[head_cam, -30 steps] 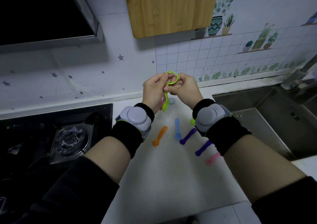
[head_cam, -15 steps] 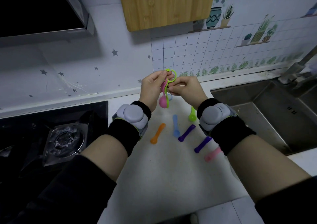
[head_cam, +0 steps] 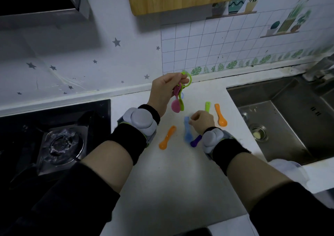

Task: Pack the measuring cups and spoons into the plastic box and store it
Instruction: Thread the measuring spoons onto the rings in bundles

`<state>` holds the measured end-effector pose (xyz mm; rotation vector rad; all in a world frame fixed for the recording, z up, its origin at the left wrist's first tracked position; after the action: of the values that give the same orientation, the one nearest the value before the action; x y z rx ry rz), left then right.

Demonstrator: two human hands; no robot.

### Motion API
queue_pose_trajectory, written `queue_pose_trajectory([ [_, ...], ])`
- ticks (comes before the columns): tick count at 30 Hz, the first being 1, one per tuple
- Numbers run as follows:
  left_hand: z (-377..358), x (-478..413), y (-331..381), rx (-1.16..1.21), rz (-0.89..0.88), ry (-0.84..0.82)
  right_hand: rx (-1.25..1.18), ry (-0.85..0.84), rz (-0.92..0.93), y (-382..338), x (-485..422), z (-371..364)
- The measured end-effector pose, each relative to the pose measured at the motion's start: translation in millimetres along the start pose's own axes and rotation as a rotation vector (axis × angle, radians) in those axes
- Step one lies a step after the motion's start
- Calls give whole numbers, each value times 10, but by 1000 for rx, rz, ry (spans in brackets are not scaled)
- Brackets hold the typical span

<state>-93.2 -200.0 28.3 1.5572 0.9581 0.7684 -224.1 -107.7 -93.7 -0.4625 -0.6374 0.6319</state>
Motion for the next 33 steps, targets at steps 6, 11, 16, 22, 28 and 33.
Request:
queue_pose_trajectory([
  [6,76,-61,-84,3,15,18,98,-73,-74,187,-64,-329],
  [11,114,-97,-140,18,29,26,149,-90,-61,173,-113,-435],
  [16,151,-124,-170,15,43,39,189,-115,-51,188,-129,-518],
  [22,163,-143,-180,15,45,44,20,-74,-93,179,-105,-465],
  [28,163,-77,-132,5,29,50,-271,-130,-171,115,-66,-360],
  [33,194,-3,14,1,6,61,-562,-297,-131,-227,26,-172],
])
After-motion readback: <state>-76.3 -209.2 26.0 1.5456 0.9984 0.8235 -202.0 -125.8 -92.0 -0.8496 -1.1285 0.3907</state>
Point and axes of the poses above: each hand's wrist, its own x-axis away from the middle knuckle, its own z-axis out of the back of the hand, y = z × x, the point moved 9 cm from there along -x, towards the middle knuckle, and after that the axes turned 7 degrees about -z, right-handed, at the moved point
